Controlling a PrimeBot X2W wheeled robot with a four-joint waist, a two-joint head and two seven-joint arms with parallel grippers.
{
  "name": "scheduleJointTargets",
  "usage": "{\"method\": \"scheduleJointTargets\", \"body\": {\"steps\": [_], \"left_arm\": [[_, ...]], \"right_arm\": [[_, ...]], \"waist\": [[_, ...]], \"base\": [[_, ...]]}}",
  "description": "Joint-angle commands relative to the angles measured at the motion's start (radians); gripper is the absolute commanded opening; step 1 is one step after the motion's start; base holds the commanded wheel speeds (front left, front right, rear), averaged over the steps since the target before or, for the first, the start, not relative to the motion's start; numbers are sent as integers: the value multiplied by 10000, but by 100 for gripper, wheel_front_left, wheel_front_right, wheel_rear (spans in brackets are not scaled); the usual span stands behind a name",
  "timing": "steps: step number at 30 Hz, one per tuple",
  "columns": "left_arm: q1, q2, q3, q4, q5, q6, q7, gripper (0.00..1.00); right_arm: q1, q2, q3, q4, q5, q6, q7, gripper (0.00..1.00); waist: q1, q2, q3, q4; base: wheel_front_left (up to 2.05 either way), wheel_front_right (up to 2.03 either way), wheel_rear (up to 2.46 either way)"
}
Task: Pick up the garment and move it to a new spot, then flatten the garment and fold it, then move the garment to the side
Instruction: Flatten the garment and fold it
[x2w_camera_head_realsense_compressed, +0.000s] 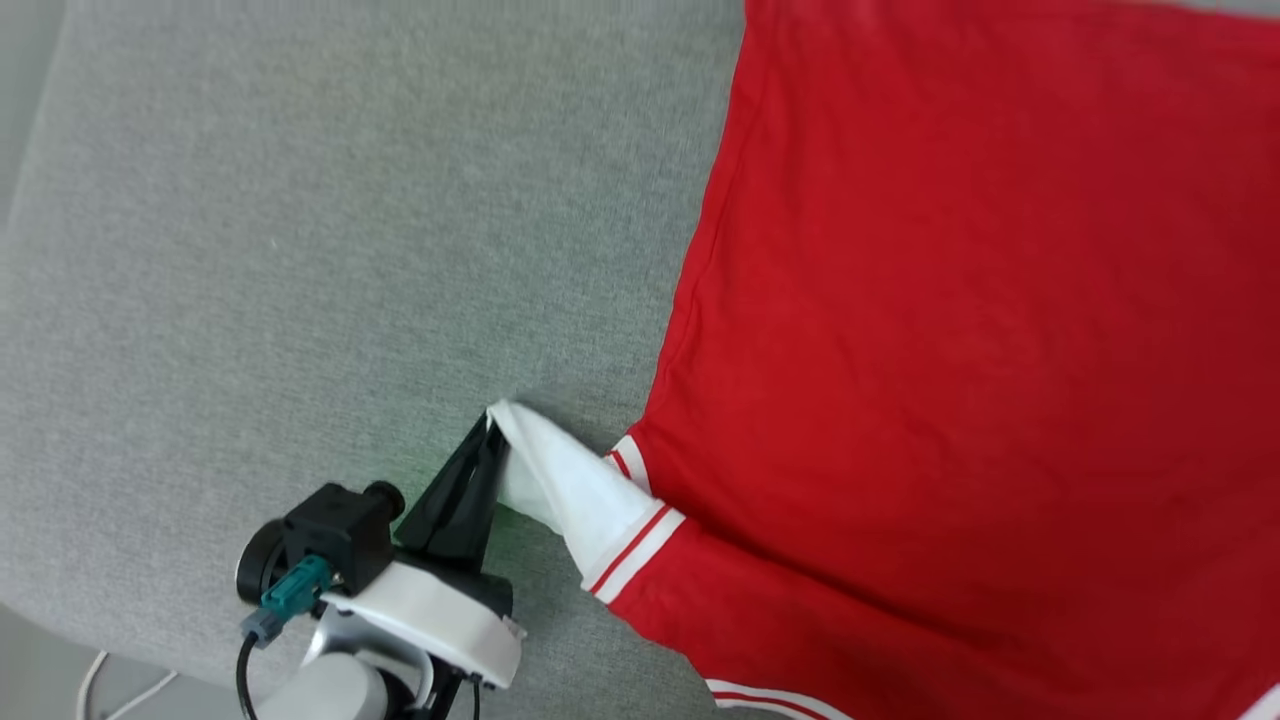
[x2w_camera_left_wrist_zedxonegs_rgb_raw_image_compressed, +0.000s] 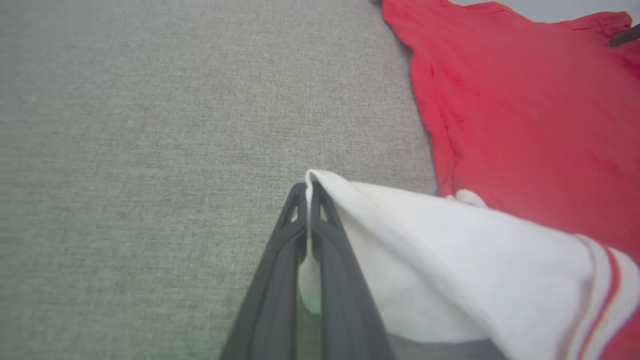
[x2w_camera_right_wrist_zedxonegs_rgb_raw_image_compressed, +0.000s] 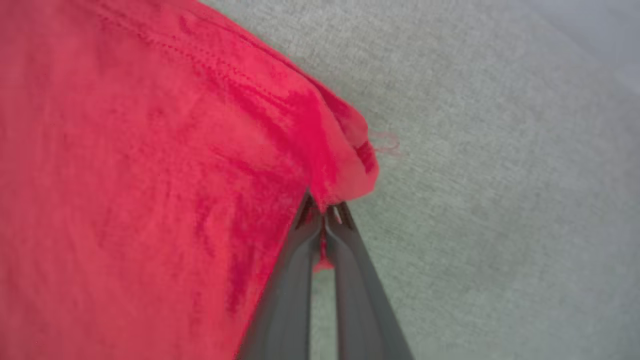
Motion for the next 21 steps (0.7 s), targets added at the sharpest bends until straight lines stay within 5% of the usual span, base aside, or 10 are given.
{"method": "scheduleJointTargets", "body": {"steps": [1, 11, 21], "left_arm": [[133, 68, 29, 43, -28, 37, -14, 0], [1371, 505, 292, 46, -421, 478, 37, 0], [2371, 823, 555, -99, -748, 834, 29, 0]], "right_arm": [[164, -84, 115, -99, 108, -3, -119, 0], [2616, -1903, 1327, -2040, 1514, -3, -1093, 0], [6788, -3470, 1209, -3192, 2914, -5, -2285, 0]], "waist": [[0, 0, -607, -200], [0, 0, -2696, -964], [0, 0, -3630, -1743]], "base": [[0, 0, 0], [0, 0, 0], [0, 0, 0]]}}
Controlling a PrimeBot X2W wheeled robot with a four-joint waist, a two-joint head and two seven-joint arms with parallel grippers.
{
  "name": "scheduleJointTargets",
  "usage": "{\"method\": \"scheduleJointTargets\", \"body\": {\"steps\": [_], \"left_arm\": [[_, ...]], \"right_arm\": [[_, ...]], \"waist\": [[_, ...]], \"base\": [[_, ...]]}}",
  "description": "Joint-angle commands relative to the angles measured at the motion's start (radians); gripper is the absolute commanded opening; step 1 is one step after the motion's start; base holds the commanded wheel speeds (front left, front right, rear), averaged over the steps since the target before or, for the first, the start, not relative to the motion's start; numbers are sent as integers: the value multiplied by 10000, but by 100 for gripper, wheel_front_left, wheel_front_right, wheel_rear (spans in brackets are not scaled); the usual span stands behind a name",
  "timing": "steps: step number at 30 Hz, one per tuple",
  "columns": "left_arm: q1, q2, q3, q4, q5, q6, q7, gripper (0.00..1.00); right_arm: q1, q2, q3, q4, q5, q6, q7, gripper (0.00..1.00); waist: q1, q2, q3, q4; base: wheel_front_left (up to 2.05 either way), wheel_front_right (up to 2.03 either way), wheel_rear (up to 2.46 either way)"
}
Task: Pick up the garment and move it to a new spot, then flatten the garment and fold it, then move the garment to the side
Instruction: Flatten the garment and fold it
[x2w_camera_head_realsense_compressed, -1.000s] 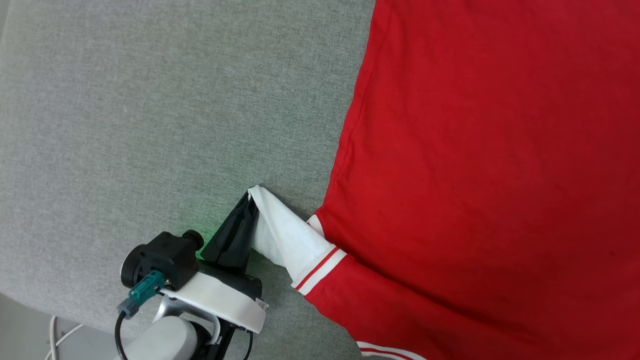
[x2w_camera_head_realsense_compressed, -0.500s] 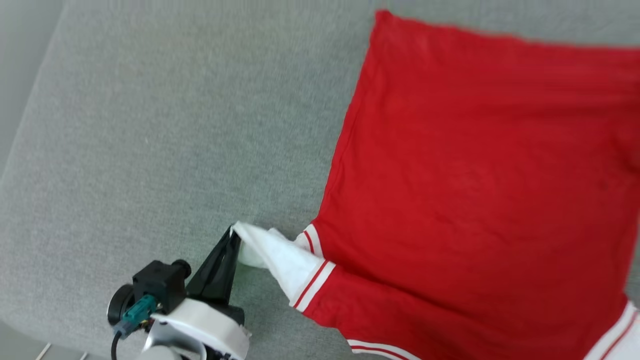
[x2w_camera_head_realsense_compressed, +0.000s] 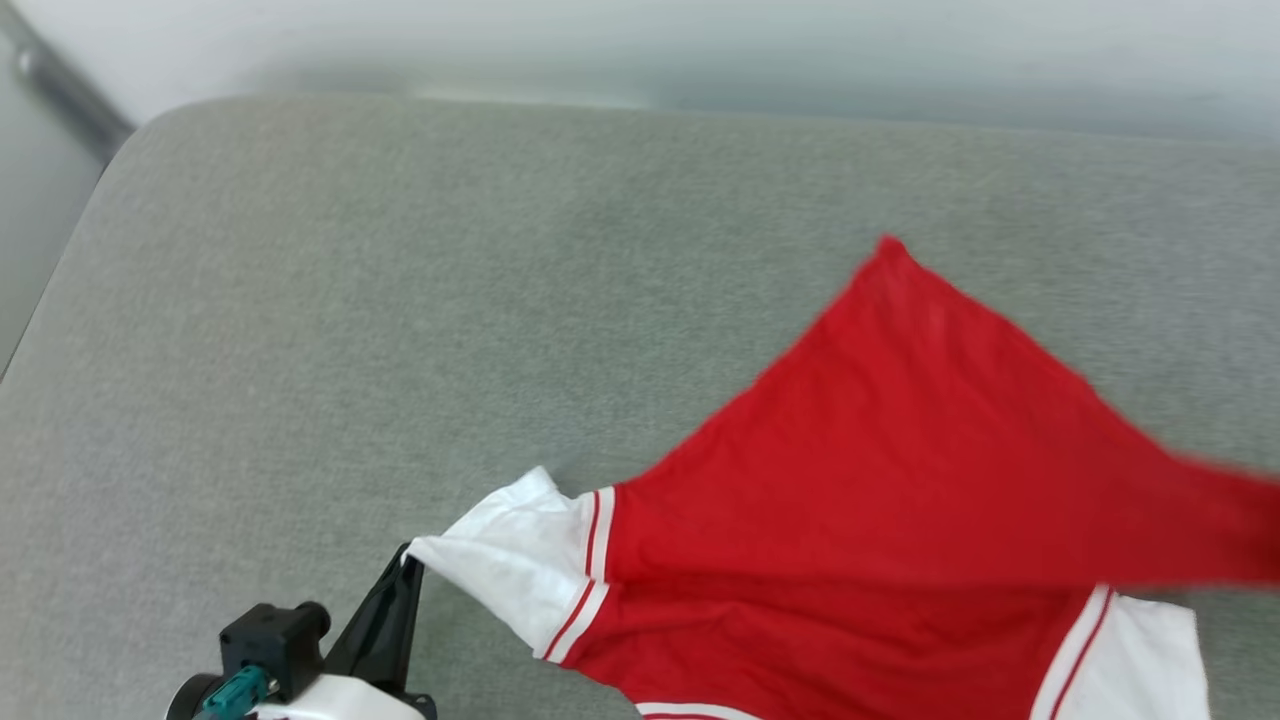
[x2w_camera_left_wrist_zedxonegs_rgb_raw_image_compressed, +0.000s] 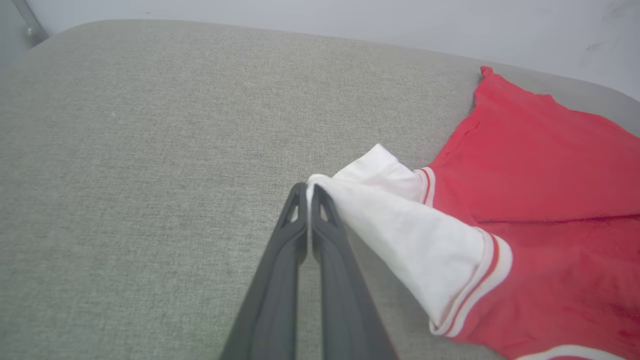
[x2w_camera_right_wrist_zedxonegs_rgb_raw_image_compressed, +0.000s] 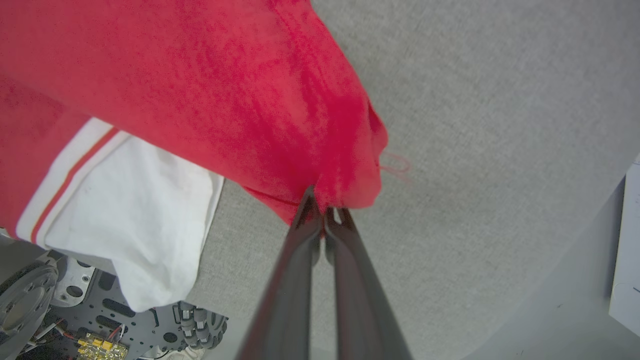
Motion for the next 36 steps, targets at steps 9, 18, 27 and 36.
{"method": "scheduleJointTargets", "body": {"steps": [9, 18, 27, 36], "left_arm": [[480, 168, 159, -80, -169, 156, -34, 0], [363, 137, 18, -6, -141, 92, 72, 0], [180, 128, -98, -153, -35, 91, 163, 0], [-524, -108, -293, -307, 231, -81, 183, 0]], "right_arm": [[3484, -1, -614, 84, 624, -3, -1052, 0], [4645, 1050, -2226, 32, 568, -3, -1885, 100], [3412, 1004, -4011, -1404, -29, -3, -2137, 100], [437, 914, -3293, -2265, -936, -3, -465, 100]], "waist": [[1, 0, -391, -533], [1, 0, -419, -555], [1, 0, -319, -350], [1, 0, 669, 151]], "base": [[0, 0, 0], [0, 0, 0], [0, 0, 0], [0, 0, 0]]}}
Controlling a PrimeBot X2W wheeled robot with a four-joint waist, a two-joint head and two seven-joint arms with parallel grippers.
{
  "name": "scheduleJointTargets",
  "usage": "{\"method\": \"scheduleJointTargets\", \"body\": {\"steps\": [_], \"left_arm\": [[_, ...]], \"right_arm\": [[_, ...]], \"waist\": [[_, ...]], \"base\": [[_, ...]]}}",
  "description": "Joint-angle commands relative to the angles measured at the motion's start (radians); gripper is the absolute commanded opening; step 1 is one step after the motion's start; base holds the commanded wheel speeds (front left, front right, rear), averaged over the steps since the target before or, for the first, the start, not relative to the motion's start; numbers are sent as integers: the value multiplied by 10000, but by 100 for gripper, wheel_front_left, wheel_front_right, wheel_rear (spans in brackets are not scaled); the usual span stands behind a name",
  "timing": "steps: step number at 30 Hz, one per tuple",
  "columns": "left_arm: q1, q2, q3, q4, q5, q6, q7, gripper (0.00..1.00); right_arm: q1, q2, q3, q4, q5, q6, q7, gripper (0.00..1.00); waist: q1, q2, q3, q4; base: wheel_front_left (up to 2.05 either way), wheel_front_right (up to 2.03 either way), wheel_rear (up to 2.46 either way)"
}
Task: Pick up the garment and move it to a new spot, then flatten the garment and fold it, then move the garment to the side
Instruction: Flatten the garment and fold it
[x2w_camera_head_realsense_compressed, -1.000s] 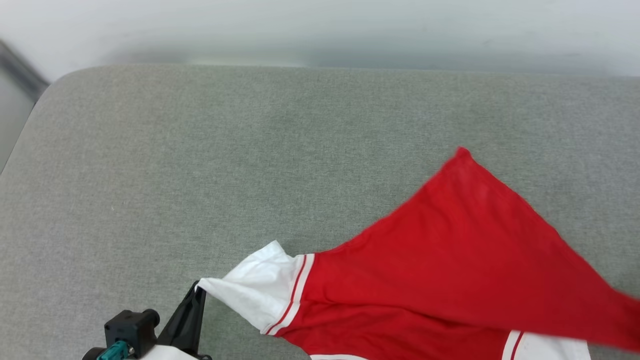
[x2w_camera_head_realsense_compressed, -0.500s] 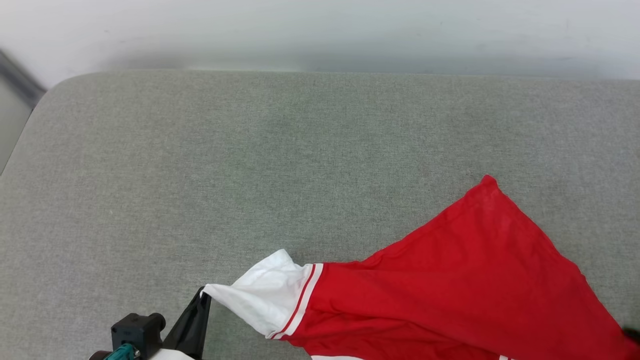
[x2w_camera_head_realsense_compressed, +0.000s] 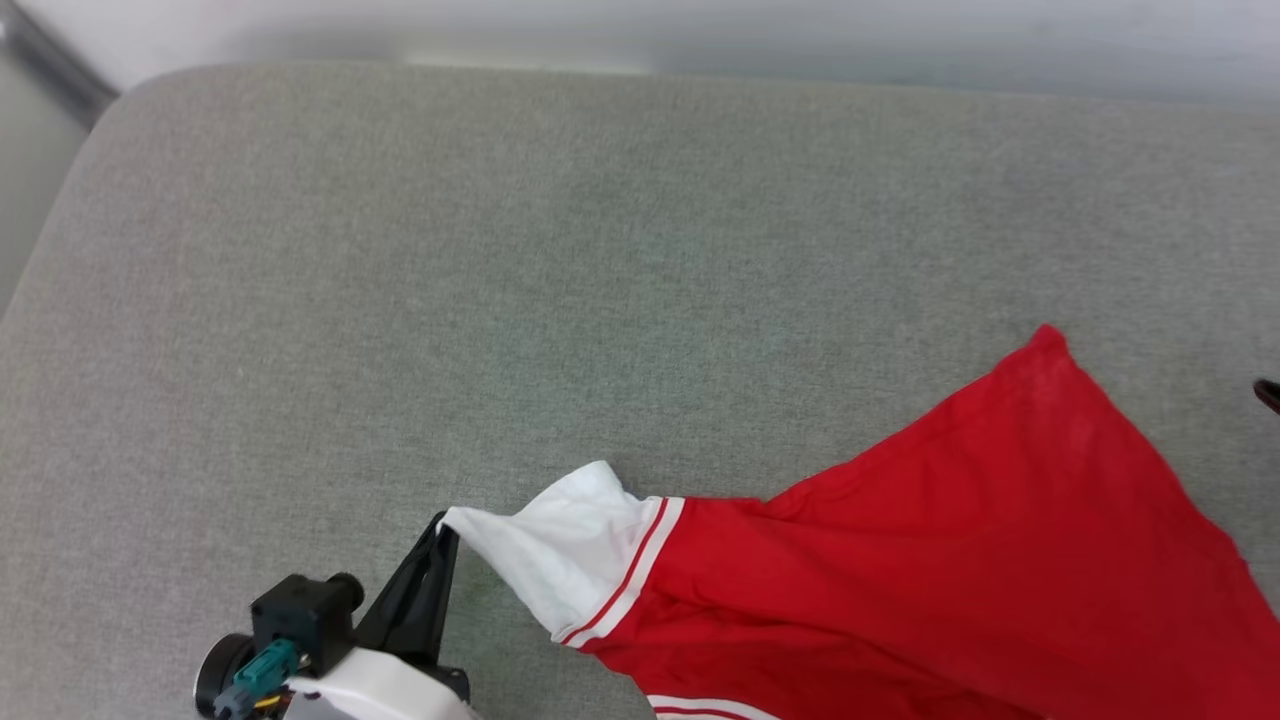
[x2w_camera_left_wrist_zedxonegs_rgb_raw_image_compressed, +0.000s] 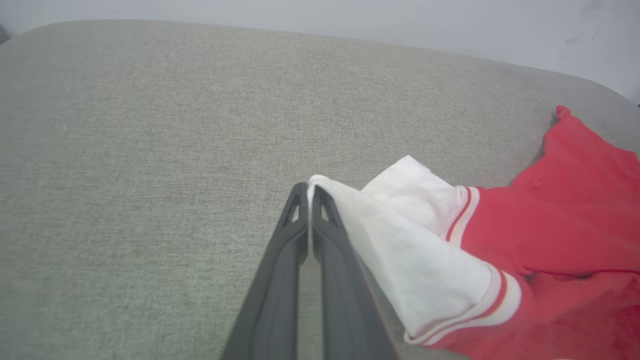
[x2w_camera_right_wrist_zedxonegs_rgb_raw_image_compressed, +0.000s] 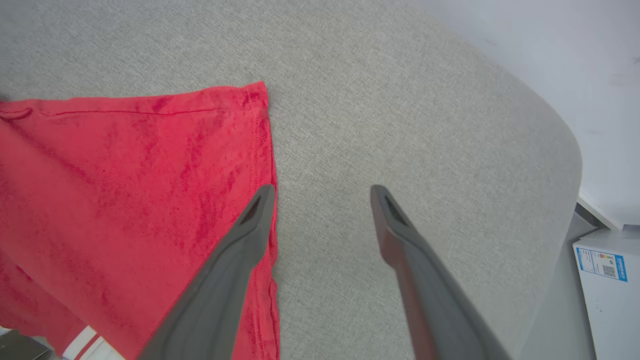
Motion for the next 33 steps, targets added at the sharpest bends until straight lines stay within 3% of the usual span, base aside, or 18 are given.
{"method": "scheduleJointTargets", "body": {"steps": [1, 7, 14, 22, 23, 24, 25, 33], "left_arm": [[-259, -103, -40, -4, 73, -68, -6, 0], [-811, -379, -180, 80, 273, -221, -31, 0], [-1226, -611, -218, 152, 422, -312, -82, 0], [-1506, -835, -272, 390, 505, -455, -134, 0], [-1514, -857, -267, 431, 505, -476, -145, 0], [-1518, -873, -253, 473, 497, -498, -155, 0], [-1525, -882, -239, 526, 483, -496, -162, 0], [-1601, -606, -47, 576, 625, -542, -193, 0]], "right_arm": [[-584, 122, 339, 17, -185, -3, 356, 100], [-2958, 1028, 2106, 728, -1016, -3, 1510, 100], [-4648, 2388, 3310, 2814, -1474, -3, 1596, 100], [-4716, 2651, 4685, 4333, -872, 4, 1688, 100], [-4699, 2655, 4808, 4365, -753, 12, 1650, 80], [-4753, 2660, 4885, 4355, -694, 12, 1472, 18], [-4839, 2654, 4962, 4365, -642, 12, 1323, 0], [-5520, 2513, 5196, 4367, -181, -3, -107, 0]], "waist": [[0, 0, 405, 263], [0, 0, 1064, 586], [0, 0, 1710, 819], [0, 0, 2066, 946], [0, 0, 2067, 937], [0, 0, 2053, 916], [0, 0, 2014, 889], [0, 0, 1166, 499]], "base": [[0, 0, 0], [0, 0, 0], [0, 0, 0], [0, 0, 0], [0, 0, 0], [0, 0, 0], [0, 0, 0], [0, 0, 0]]}}
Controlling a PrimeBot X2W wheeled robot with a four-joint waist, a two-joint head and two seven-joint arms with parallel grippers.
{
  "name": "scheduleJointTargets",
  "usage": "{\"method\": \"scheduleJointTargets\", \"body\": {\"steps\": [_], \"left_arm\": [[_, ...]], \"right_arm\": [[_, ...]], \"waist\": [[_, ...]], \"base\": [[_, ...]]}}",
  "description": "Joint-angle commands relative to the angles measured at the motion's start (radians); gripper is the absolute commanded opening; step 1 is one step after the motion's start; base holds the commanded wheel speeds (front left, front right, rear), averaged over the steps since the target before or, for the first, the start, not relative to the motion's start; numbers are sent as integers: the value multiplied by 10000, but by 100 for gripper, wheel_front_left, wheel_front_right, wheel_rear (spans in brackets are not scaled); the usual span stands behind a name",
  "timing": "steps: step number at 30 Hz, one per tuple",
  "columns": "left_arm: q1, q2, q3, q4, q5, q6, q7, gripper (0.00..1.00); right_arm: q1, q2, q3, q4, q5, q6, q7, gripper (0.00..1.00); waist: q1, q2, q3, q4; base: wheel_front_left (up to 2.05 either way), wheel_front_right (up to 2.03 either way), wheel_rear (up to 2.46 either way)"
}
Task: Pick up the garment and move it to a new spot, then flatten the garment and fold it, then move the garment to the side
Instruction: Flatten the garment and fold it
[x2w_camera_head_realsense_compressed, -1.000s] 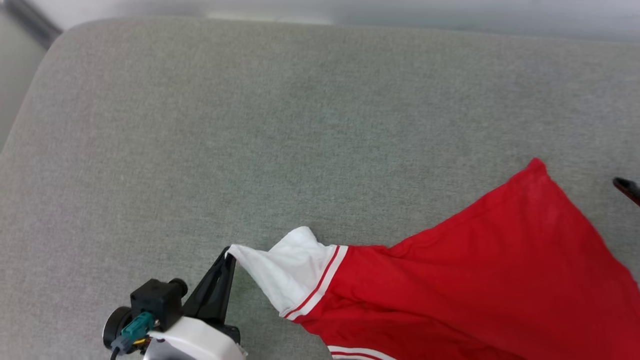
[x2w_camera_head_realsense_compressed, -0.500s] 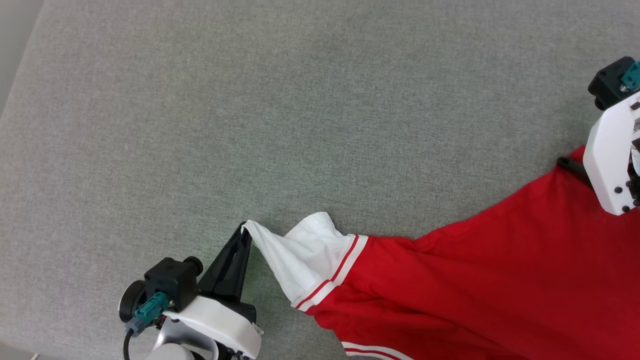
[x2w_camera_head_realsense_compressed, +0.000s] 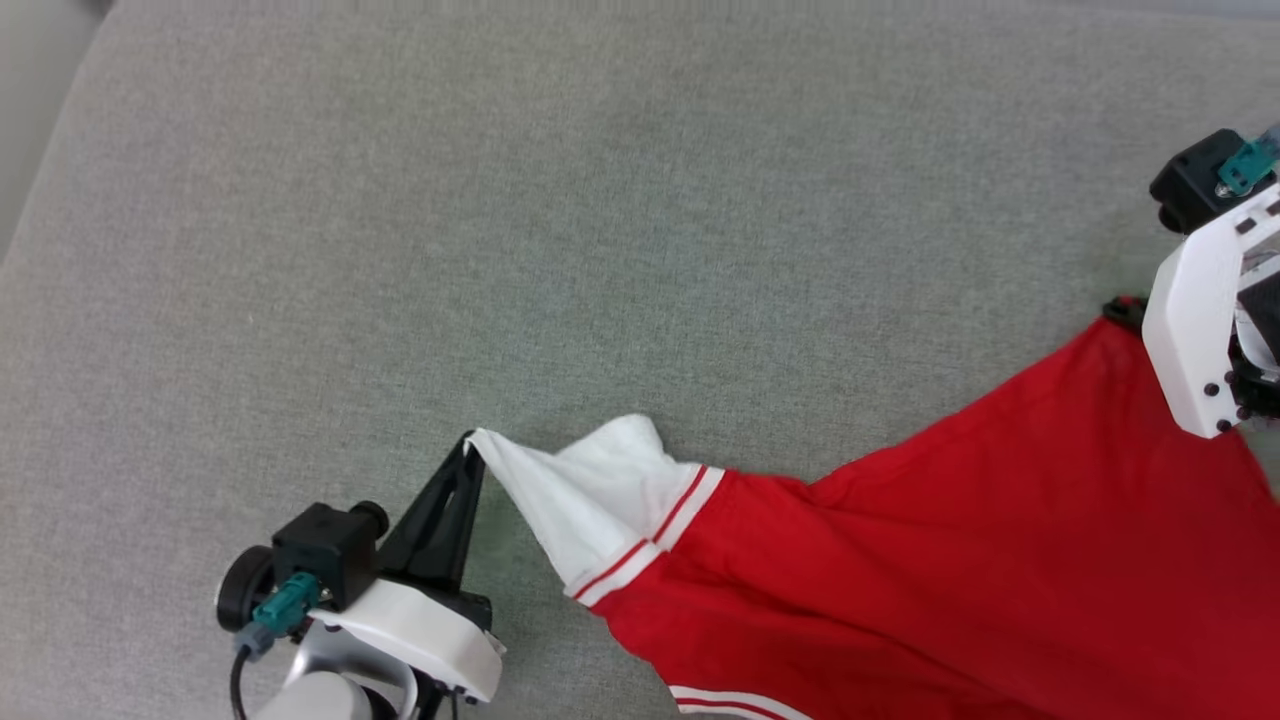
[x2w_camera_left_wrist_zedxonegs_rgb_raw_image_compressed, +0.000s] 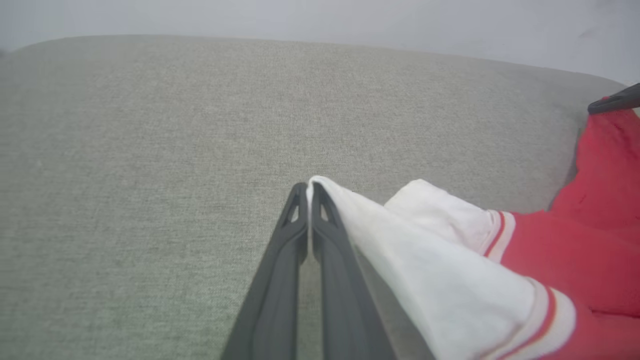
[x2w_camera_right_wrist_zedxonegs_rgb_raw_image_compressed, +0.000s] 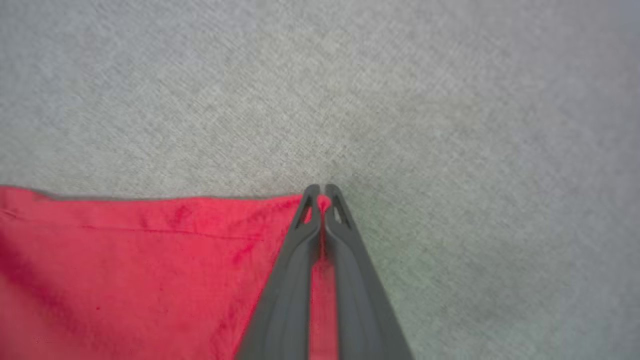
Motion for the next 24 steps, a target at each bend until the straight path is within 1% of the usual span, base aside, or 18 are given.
{"method": "scheduleJointTargets", "body": {"steps": [1, 6, 8, 11, 14, 18, 21, 24], "left_arm": [[-147, 105, 100, -45, 4, -4, -33, 0], [-659, 451, 325, -402, 119, -93, 111, 0], [-1048, 543, 426, -581, 173, -146, 216, 0], [-1834, 620, 605, -925, 212, -184, 480, 0], [-2798, 638, 865, -1188, 180, -312, 777, 0], [-4344, 673, 1121, -1297, 256, -578, 1235, 0], [-5718, 637, 1281, -1137, 334, -825, 1580, 0], [-7056, 522, 1419, -795, 291, -1099, 1924, 0]], "right_arm": [[-234, -57, 21, -78, 56, -3, -197, 0], [-349, -248, 87, -349, 350, -3, -1365, 0], [-425, -278, 20, -563, 517, -3, -1746, 0], [-632, -409, -77, -857, 422, -5, -2251, 0], [-962, -308, -325, -1114, 327, -3, -2768, 0], [-1485, -52, -895, -1052, -144, -3, -3403, 0], [-2010, 158, -1473, -944, -673, -5, -3831, 0], [-2600, 561, -2074, -735, -1309, -3, -4199, 0]], "waist": [[-1, 0, -346, -195], [-1, 0, -1016, -515], [-1, 0, -1189, -665], [-1, 0, -1308, -882], [-1, 0, -1255, -1112], [-1, 0, -976, -1382], [-1, 0, -684, -1515], [-1, 0, -368, -1631]], "base": [[0, 0, 0], [0, 0, 0], [0, 0, 0], [0, 0, 0], [0, 0, 0], [0, 0, 0], [0, 0, 0], [0, 0, 0]]}}
